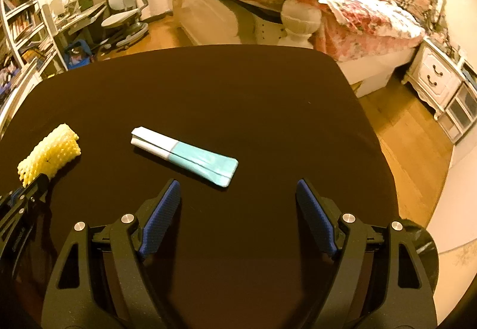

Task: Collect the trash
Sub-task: 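Grasp the white-and-teal tube with the right tool while the left tool holds the sleeve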

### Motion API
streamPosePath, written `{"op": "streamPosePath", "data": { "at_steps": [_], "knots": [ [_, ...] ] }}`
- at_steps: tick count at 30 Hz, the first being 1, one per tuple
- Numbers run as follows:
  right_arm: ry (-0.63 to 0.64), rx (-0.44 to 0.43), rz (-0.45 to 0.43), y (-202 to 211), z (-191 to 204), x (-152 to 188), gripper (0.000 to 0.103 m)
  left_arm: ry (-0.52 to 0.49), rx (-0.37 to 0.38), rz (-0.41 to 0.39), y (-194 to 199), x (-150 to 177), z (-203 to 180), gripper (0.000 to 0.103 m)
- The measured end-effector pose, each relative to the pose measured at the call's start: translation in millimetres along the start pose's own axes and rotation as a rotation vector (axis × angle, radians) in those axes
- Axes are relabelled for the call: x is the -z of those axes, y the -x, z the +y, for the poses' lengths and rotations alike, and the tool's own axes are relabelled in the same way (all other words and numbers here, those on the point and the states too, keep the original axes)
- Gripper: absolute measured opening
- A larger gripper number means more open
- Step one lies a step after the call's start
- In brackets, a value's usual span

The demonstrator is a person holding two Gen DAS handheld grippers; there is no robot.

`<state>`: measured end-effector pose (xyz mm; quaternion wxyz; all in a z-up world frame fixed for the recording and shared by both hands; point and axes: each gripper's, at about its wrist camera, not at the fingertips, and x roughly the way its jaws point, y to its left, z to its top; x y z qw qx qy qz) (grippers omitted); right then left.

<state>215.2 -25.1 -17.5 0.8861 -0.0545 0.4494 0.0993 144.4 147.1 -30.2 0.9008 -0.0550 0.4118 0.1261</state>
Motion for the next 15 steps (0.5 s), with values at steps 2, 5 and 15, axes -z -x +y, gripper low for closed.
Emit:
{"op": "streamPosePath", "data": {
  "at_steps": [2, 5, 15],
  "knots": [
    [0.026, -0.007, 0.011, -7.2, 5.5, -4.6, 0.078, 0.002, 0.003, 0.004, -1.1, -0.6, 1.6, 0.02],
    [0.079, 0.011, 0.01, -17.2, 17.6, -12.7, 0.079, 0.008, 0.009, 0.012, -3.6, -1.2, 2.9, 0.02],
    [0.096, -0.011, 0.013, -36.0, 17.2, -39.5, 0.06, 0.006, 0.015, 0.016, -6.2, -3.4, 3.6, 0.02]
  ]
}}
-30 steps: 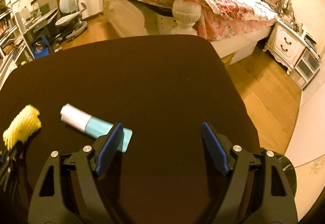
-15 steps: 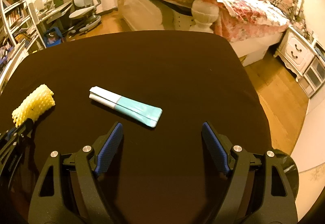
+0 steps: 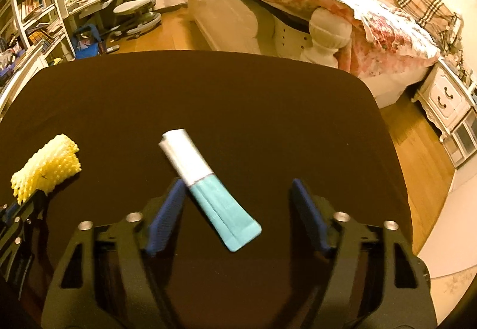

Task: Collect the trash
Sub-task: 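Grasp the white-and-teal tube with the right tool while the left tool holds the sleeve, then carry the foam sleeve and tube over the trash bin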

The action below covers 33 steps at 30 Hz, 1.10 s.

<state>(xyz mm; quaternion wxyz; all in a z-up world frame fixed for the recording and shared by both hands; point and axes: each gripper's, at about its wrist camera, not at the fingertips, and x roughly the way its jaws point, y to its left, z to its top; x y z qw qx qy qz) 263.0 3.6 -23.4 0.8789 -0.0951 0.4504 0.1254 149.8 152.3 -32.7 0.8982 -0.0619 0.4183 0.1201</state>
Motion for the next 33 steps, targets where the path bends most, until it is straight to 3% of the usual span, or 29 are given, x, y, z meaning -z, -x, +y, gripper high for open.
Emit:
{"op": "streamPosePath", "data": {
  "at_steps": [8, 17, 33],
  "knots": [
    [0.012, -0.017, -0.024, 21.4, 13.1, 18.9, 0.022, -0.004, 0.003, -0.003, 0.3, -0.5, -0.2, 0.02],
    [-0.068, -0.086, -0.029, 37.1, -0.1, 47.4, 0.018, -0.004, 0.036, -0.01, 9.8, 3.6, -7.4, 0.018],
    [-0.097, -0.099, -0.051, 91.6, -4.5, 101.8, 0.018, -0.029, 0.089, -0.03, 47.3, 36.9, -26.7, 0.018]
  ]
}}
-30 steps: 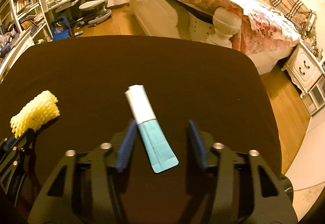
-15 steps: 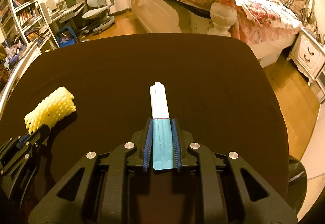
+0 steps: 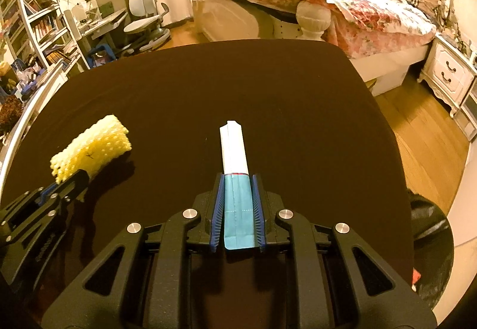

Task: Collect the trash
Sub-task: 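Carry the foam sleeve and tube over the trash bin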

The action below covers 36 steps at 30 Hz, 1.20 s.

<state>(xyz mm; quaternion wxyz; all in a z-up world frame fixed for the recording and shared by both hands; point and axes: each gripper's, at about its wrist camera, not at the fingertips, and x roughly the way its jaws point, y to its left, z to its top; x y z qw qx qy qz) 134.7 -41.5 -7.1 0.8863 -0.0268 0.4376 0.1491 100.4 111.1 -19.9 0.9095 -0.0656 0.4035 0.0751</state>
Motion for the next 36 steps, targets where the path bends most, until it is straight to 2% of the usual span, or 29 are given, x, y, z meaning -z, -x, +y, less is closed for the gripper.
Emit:
{"op": "streamPosePath", "data": {
  "at_steps": [7, 16, 27, 36],
  "knots": [
    [-0.025, -0.006, -0.032, 35.9, -8.7, 24.2, 0.018, -0.013, 0.017, -0.008, 13.8, 15.7, -9.4, 0.018],
    [-0.078, 0.016, -0.077, 74.0, -42.3, 49.0, 0.018, -0.052, 0.068, -0.016, 31.9, 30.4, -35.8, 0.018],
    [-0.175, 0.142, -0.138, 119.8, -120.8, 84.8, 0.018, -0.172, 0.189, -0.052, 57.8, 42.8, -101.8, 0.018],
    [-0.263, 0.249, -0.152, 131.1, -174.9, 112.7, 0.018, -0.29, 0.277, -0.063, 61.7, 54.5, -163.7, 0.018]
  ]
}}
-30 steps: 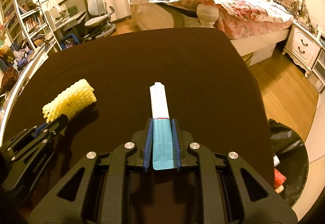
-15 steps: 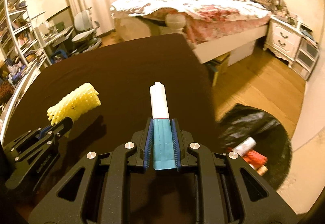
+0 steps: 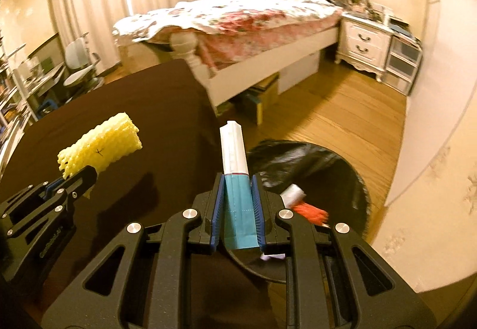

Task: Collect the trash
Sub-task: 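Carry the foam sleeve and tube over the trash bin, then open both tools to drop the sleeve and tube into the bin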

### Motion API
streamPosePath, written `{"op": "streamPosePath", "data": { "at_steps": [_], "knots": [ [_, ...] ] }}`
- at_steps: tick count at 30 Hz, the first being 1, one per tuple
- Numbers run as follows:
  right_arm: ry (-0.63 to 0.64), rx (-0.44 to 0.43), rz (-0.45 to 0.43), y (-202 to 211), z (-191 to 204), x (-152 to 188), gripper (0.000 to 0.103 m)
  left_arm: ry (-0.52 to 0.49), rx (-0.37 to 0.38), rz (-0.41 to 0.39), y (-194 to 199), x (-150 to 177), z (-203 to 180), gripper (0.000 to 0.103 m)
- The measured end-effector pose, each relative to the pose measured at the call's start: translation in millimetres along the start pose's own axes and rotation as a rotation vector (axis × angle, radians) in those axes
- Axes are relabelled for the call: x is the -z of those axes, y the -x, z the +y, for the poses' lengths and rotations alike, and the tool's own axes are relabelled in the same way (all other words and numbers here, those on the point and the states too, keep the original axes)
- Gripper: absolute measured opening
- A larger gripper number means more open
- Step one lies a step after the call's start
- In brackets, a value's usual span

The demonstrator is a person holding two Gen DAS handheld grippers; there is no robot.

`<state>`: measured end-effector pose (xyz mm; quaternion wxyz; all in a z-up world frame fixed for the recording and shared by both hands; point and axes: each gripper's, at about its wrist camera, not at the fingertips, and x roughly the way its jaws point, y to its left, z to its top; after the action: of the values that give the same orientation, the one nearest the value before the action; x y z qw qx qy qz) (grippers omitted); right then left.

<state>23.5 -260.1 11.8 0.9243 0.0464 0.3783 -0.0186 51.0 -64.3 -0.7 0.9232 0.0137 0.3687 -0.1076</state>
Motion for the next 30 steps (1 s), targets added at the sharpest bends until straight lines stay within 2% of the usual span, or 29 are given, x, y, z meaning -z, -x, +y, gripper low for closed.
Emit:
{"op": "streamPosePath", "data": {
  "at_steps": [13, 25, 28, 30],
  "knots": [
    [-0.109, 0.087, 0.018, -22.1, -38.3, 8.0, 0.018, -0.117, 0.062, 0.013, -30.5, -5.8, -67.6, 0.018],
    [-0.151, 0.103, 0.032, -31.4, -51.9, 11.7, 0.02, -0.17, 0.072, 0.035, -47.5, -7.4, -93.3, 0.018],
    [-0.158, 0.106, 0.032, -32.2, -55.2, 12.7, 0.021, -0.177, 0.081, 0.037, -49.9, -10.3, -93.9, 0.023],
    [-0.162, 0.107, 0.034, -31.6, -57.3, 14.0, 0.021, -0.178, 0.081, 0.033, -49.1, -10.0, -94.1, 0.035]
  ]
}}
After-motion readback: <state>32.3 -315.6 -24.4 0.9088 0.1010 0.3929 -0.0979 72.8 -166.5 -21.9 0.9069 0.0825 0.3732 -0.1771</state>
